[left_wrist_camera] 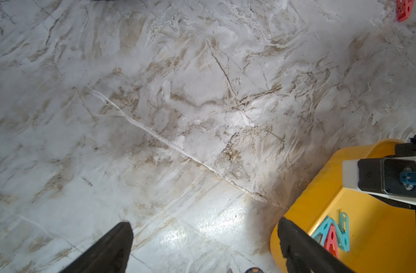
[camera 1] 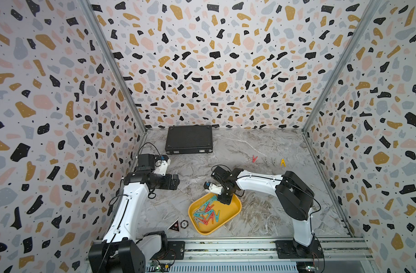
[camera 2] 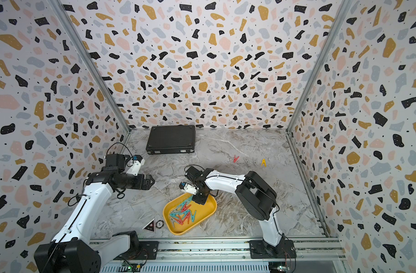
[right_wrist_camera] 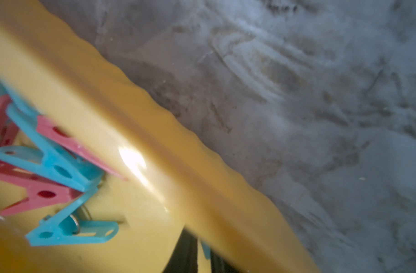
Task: Take the clothespins out of the storage box
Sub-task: Pick up the clothespin from the storage box, then place the clothespin at the center of the board.
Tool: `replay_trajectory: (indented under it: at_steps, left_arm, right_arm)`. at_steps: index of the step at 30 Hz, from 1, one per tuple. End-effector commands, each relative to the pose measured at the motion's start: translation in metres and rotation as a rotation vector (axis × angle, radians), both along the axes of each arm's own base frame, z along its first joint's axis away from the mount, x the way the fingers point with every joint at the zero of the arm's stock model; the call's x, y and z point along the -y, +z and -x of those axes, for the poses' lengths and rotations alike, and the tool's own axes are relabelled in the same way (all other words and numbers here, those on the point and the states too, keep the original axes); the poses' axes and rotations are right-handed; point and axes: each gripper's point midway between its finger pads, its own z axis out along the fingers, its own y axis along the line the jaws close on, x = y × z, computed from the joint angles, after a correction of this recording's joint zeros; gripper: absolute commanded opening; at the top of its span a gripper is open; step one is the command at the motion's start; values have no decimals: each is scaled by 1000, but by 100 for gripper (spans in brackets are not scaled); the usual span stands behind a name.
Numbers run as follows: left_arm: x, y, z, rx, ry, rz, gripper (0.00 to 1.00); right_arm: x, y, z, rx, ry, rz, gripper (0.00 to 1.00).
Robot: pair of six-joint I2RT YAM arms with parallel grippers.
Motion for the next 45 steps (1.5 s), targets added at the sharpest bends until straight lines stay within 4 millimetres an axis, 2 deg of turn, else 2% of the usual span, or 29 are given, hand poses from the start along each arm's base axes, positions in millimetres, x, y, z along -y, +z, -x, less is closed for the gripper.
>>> replay_trajectory:
  at_steps: [1, 4, 11, 17, 20, 24, 27, 32, 37, 45]
  left_arm:
    - [0, 2, -2, 15, -11, 1, 100]
    - [0, 3, -2, 16, -10, -1, 100]
    - [0, 2, -2, 14, -9, -2, 100]
    - [0, 1, -2, 12, -9, -2, 100]
    - [-1, 2, -3, 15, -8, -5, 100]
    - [-1, 1, -2, 11, -5, -5, 100]
    - [-1, 1, -2, 11, -5, -5, 100]
    - [-1, 0, -2, 9, -4, -4, 100]
    - [-2, 1, -2, 11, -4, -6, 100]
    - [-3, -1, -3, 5, 0, -11, 100]
  right_arm:
    - [8, 14, 14, -17, 9, 12, 12]
    - [7, 27, 18, -10, 13, -9, 1]
    - [15, 59, 28, -13, -10, -43, 0]
    - [27, 81, 19, 73, -88, -67, 0]
    - [30, 102, 13, 123, -149, -118, 0]
    - [49, 133, -7, 218, -308, -178, 0]
    - [73, 153, -23, 248, -449, -215, 0]
    - [138, 165, -57, 298, -734, -167, 0]
    - [204, 156, -87, 247, -984, -138, 0]
    - [308, 122, -145, 122, -1311, -35, 0]
